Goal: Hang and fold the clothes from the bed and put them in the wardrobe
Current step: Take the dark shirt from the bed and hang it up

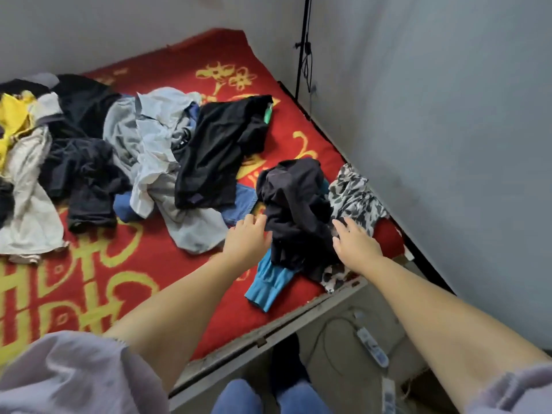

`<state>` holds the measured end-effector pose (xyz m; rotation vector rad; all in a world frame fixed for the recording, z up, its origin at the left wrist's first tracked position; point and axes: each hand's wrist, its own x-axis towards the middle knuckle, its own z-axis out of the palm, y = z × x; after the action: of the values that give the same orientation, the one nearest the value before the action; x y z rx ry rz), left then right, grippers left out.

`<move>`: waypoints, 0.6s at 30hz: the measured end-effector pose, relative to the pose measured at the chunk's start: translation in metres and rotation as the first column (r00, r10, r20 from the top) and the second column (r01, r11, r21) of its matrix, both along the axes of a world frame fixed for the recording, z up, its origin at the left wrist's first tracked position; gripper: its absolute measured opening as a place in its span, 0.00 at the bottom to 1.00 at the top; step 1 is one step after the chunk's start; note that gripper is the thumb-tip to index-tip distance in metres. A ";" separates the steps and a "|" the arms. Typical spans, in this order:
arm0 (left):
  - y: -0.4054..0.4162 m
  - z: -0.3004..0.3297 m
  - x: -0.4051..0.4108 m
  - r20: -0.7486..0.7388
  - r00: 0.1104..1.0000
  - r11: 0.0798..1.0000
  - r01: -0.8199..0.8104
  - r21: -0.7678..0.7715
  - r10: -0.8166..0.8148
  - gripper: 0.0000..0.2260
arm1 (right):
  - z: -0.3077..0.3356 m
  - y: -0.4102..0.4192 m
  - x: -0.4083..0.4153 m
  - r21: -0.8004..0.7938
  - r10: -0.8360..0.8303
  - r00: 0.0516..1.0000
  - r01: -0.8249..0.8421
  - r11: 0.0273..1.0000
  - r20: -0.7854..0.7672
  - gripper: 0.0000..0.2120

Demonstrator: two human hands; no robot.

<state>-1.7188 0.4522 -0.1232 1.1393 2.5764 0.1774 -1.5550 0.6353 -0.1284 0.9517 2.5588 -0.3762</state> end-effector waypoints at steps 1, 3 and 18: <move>0.010 -0.012 -0.005 0.041 0.999 1.000 -0.005 -0.015 0.005 0.19 | -0.010 0.009 -0.010 -0.029 -0.016 1.000 0.016 0.999 0.004 0.24; 0.028 -0.038 -0.016 0.146 0.988 0.998 -0.037 -0.040 0.043 0.21 | -0.033 0.020 -0.029 -0.095 -0.059 0.998 0.059 0.994 -0.002 0.25; 0.147 -0.235 -0.057 0.651 0.609 0.769 -0.636 0.060 0.453 0.42 | -0.236 0.032 -0.114 -0.106 -0.280 0.942 0.265 0.959 -0.182 0.29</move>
<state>-1.7758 0.5994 -0.3583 0.2039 2.2298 0.9330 -1.6687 0.6672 -0.3641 1.3019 2.5623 -0.6770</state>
